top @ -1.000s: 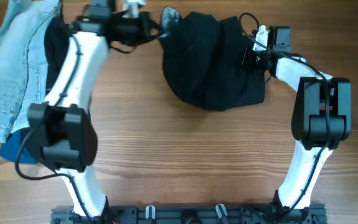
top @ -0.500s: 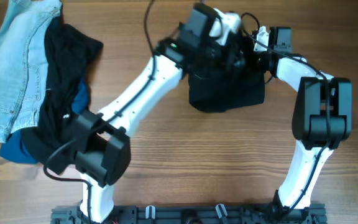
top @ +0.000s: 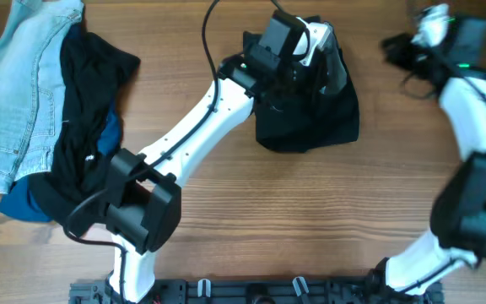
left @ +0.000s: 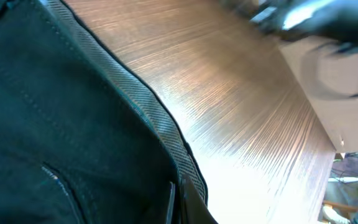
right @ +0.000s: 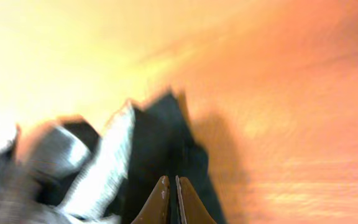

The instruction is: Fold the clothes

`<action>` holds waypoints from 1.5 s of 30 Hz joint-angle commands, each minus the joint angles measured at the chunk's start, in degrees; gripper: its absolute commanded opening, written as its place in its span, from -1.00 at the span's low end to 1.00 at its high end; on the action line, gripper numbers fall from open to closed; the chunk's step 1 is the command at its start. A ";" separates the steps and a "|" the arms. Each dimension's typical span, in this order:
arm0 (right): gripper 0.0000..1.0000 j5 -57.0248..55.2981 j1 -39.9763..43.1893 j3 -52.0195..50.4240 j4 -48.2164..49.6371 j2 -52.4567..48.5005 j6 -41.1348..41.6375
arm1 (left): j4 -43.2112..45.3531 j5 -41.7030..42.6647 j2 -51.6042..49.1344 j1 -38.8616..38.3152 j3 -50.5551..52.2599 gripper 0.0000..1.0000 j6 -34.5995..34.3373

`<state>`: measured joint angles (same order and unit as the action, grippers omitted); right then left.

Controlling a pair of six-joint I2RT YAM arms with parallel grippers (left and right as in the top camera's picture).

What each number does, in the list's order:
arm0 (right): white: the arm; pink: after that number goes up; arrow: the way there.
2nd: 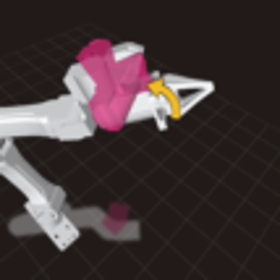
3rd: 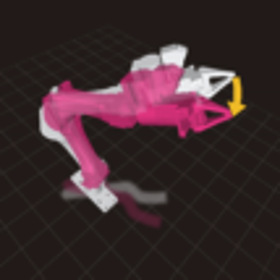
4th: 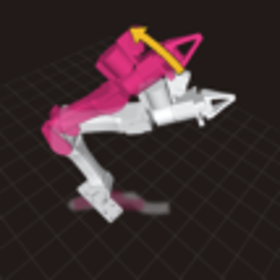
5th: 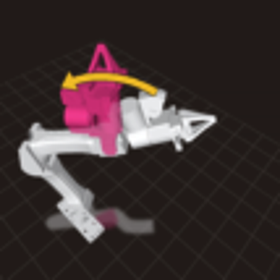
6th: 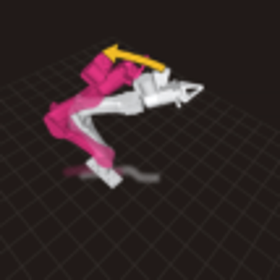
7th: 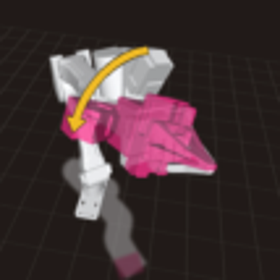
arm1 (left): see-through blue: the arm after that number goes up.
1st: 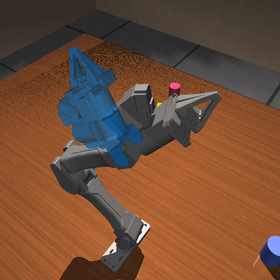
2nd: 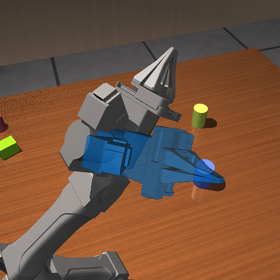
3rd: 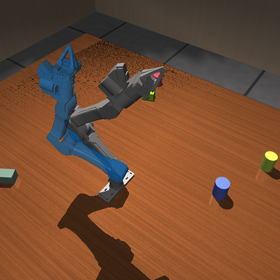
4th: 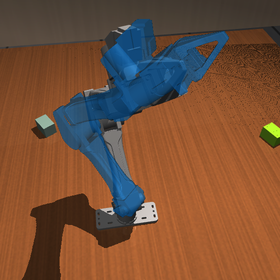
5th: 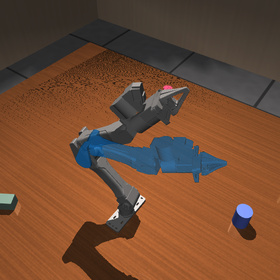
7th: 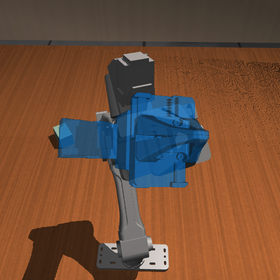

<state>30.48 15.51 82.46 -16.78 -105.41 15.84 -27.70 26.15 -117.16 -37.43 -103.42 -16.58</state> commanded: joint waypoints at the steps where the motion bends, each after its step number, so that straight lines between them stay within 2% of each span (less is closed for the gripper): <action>1: -0.90 2.95 2.38 0.92 -1.84 3.69 0.68 | 2.82 -0.28 -2.73 -2.56 -0.09 -0.92 1.36; 2: -0.90 3.69 2.91 0.92 -1.97 3.91 0.70 | 3.56 -0.28 -3.26 -3.10 -0.09 -0.84 1.36; 3: -0.90 4.59 3.37 0.92 -1.95 4.04 0.79 | 4.35 -0.28 -3.93 -3.78 -0.09 -0.33 1.36; 4: -0.90 5.09 3.58 0.92 -1.92 4.04 0.85 | 5.07 -0.28 -4.59 -4.46 -0.09 0.55 1.36; 5: -0.90 5.68 3.80 0.92 -1.90 4.04 0.87 | 5.60 -0.28 -5.01 -4.94 -0.09 1.00 1.36; 10: -0.90 6.14 3.87 0.92 -1.79 4.04 1.79 | 7.61 0.31 -5.95 -6.56 -0.11 0.99 1.36; 13: -0.90 8.50 3.85 0.92 -1.64 4.04 1.77 | 10.75 5.29 -5.46 -5.46 -0.11 0.99 1.29; 20: -0.78 13.70 2.93 0.90 -3.61 4.04 -0.81 | 11.26 8.15 1.81 3.41 -0.11 1.00 -3.65; 22: -0.63 14.47 1.18 0.90 -5.27 3.93 -5.07 | 9.57 8.37 5.35 7.72 -0.11 0.99 -3.67; 27: 0.10 11.52 -7.23 0.90 -8.83 2.58 -21.94 | 1.16 8.35 11.13 17.27 -0.11 0.99 -3.26; 30: 0.14 5.51 -11.56 0.90 -8.24 0.46 -23.58 | -3.19 8.33 11.21 19.69 -0.09 1.00 -1.62; 34: 0.12 5.09 -14.51 0.90 -5.40 -4.13 -23.82 | -7.10 7.61 10.10 19.91 -0.09 1.00 2.93; 40: 0.13 5.07 -15.34 0.90 0.28 -10.75 -25.18 | -7.98 5.70 8.33 19.54 -0.09 0.99 3.43; 45: 0.17 4.11 -15.34 0.90 4.04 -12.20 -24.87 | -8.90 4.15 8.07 19.54 -0.09 0.99 4.63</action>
<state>35.88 0.14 83.29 -14.13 -117.19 -7.68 -36.36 32.05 -108.57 -17.85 -103.70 -14.17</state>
